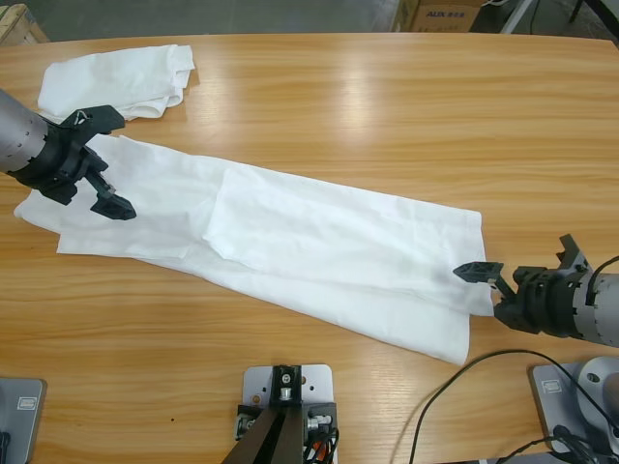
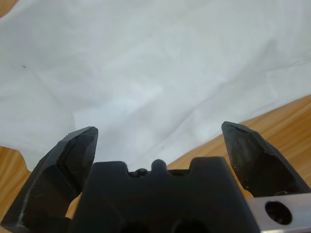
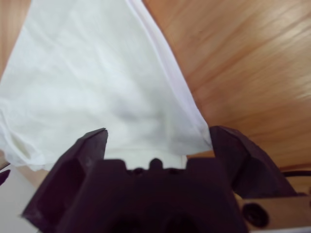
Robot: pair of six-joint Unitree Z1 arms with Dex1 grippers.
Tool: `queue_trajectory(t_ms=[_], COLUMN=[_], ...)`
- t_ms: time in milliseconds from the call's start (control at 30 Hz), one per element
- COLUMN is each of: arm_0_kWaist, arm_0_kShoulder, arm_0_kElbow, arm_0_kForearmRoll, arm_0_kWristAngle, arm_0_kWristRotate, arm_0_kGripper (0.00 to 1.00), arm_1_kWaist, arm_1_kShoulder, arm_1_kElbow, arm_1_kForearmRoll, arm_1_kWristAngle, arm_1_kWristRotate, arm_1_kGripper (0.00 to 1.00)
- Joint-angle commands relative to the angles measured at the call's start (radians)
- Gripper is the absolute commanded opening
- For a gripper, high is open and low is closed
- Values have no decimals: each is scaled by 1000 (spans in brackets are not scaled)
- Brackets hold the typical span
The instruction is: Fold clothes
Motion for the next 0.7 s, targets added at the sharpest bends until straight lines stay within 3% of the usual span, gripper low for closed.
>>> queue_trajectory(t_ms=[33, 400, 500, 600, 700], arm_0_kWaist=[8, 14, 17, 22, 28], arm_0_kShoulder=[-17, -9, -10, -10, -8], arm_0_kElbow=[22, 24, 26, 29, 29], arm_0_kForearmRoll=[18, 17, 18, 18, 18], arm_0_kWristAngle=[-12, -12, -12, -10, -10], arm_0_kWristRotate=[-17, -17, -17, -15, -15], arm_0_kGripper=[1000, 1000, 1000, 1000, 1000], arm_1_kWaist=[10, 10, 10, 10, 10], arm_1_kShoulder=[152, 261, 344, 352, 335], arm_1_kElbow=[103, 106, 122, 122, 127], arm_1_kForearmRoll=[-261, -390, -495, -515, -502], arm_1_kWristAngle=[34, 60, 75, 75, 71], arm_1_kWristRotate=[12, -13, -20, -30, -44], arm_1_kGripper=[867, 821, 738, 723, 595])
